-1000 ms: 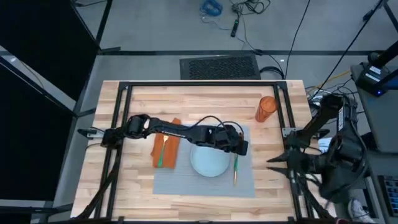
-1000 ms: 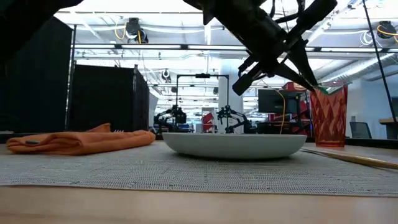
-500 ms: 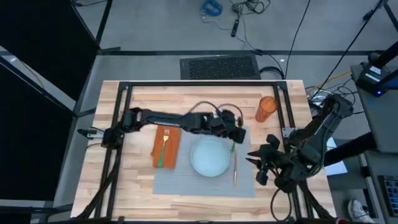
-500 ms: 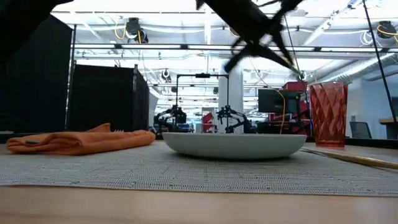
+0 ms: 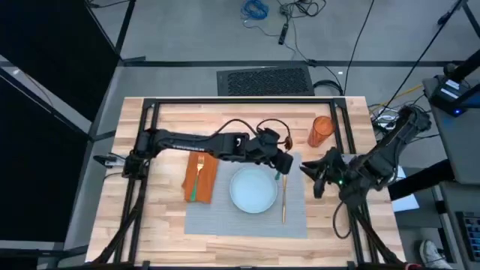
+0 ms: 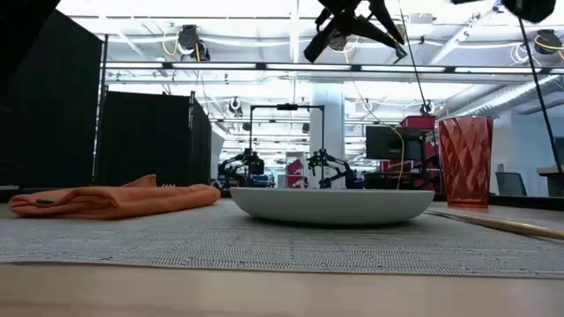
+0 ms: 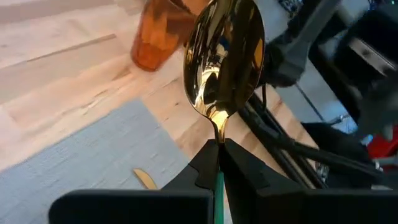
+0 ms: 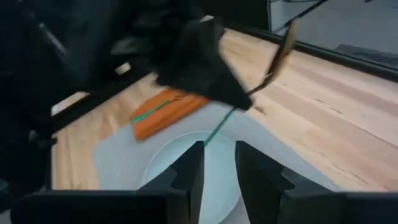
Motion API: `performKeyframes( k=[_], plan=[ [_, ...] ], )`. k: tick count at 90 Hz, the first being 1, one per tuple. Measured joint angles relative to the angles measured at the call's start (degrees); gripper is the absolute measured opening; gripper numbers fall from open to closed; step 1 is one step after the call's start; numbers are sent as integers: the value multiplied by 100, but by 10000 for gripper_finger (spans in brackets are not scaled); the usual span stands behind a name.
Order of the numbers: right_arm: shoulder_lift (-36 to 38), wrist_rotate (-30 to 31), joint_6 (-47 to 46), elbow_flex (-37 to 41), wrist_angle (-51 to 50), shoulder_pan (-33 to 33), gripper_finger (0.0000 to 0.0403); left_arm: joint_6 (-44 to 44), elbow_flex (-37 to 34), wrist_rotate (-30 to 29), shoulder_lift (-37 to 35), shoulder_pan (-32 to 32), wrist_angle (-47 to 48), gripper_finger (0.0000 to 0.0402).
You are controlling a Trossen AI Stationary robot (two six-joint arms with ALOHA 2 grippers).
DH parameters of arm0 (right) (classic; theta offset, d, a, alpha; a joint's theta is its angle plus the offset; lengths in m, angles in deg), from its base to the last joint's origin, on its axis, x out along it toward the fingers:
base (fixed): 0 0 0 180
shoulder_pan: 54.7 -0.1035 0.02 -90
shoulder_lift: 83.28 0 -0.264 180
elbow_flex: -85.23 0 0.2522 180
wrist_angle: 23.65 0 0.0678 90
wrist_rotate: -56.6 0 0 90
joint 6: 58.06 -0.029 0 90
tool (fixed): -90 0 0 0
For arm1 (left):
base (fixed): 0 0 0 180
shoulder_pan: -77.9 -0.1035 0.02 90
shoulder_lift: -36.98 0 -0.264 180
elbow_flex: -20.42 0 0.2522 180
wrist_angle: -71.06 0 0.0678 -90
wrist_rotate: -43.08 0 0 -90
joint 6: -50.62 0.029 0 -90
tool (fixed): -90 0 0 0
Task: Set table place
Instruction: Put the green spoon on the gray table mat to the right of the gold table knife
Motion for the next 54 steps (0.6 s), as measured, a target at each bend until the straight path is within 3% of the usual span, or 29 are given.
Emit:
performKeyframes(
  k=[29,54],
  plan=[
    [507,-215,1380,772,2104,740,75,292,0,61,1,111,-105,0],
    [564,-686,1741,772,2404,1159,80,296,-1,90,4,215,-156,0]
  ],
)
